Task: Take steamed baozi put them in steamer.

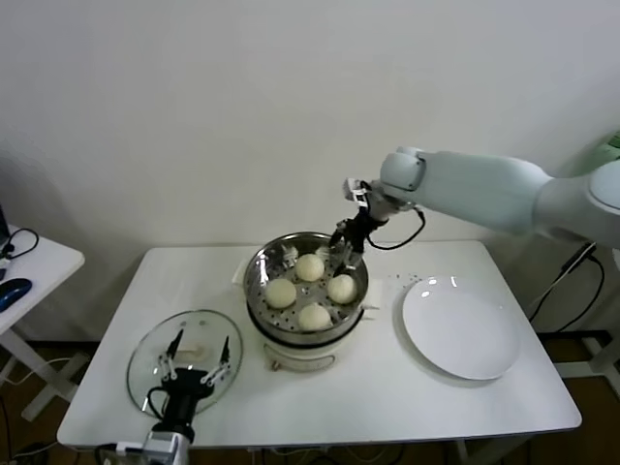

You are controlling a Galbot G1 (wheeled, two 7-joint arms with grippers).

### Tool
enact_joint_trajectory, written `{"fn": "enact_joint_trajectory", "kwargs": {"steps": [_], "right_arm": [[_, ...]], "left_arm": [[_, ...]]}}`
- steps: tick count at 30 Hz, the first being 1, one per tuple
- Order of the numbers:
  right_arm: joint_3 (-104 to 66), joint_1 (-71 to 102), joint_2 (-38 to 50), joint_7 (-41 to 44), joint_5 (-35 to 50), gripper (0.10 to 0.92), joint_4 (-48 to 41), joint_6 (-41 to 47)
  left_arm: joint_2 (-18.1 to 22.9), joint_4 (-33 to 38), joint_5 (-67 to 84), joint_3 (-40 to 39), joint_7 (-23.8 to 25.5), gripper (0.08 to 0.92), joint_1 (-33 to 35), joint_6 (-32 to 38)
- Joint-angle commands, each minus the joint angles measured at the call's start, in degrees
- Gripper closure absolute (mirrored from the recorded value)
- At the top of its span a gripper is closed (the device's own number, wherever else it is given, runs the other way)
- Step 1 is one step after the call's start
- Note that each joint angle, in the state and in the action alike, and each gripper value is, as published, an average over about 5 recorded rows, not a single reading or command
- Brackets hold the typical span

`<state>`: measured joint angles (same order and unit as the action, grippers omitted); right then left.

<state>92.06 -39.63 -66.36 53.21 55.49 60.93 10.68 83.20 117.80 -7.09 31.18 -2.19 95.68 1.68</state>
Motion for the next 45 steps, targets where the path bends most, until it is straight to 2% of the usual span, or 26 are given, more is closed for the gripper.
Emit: {"fn": "enact_joint_trajectory", "kwargs": {"steps": [1, 9, 15, 22, 29, 36, 45], "right_arm": [[-27.0, 12.11, 18.89, -27.34, -17.69, 0.203, 17.11, -0.47], [-53.72, 37.19, 29.99, -35.93, -21.38, 0.203, 27.92, -0.5], [-78.4, 62.39, 30.81, -42.49, -25.47, 0.203, 32.81, -3.32], [-107.57, 88.48, 21.62, -44.05, -29.35, 0.203, 37.74, -5.94], [-124.42, 105.39, 10.23, -40.94, -33.48, 0.203, 42.36, -8.45], [-129.36, 115.75, -2.22, -38.65, -37.37, 0.203, 44.39, -13.05], [-130.28, 123.91, -10.1, -37.34, -37.64, 0.203, 47.31, -16.82]], "left_arm": [[-0.67, -0.04, 1.79, 1.88, -0.6, 0.177, 0.02, 1.55], [-0.54, 1.42, 3.13, 2.43, -1.37, 0.177, 0.62, 2.94], [-0.42, 2.26, 3.28, 2.35, -1.07, 0.177, 1.15, 2.78], [-0.15, 2.8, 3.91, 3.33, -0.92, 0.177, 1.5, 2.31], [-0.22, 2.77, 5.6, 4.79, 0.34, 0.177, 0.91, 1.43], [-0.17, 2.07, 6.37, 7.78, 4.02, 0.177, 0.55, 1.0], [0.27, 3.15, 9.77, 11.97, 5.84, 0.177, 0.73, -0.57]]}}
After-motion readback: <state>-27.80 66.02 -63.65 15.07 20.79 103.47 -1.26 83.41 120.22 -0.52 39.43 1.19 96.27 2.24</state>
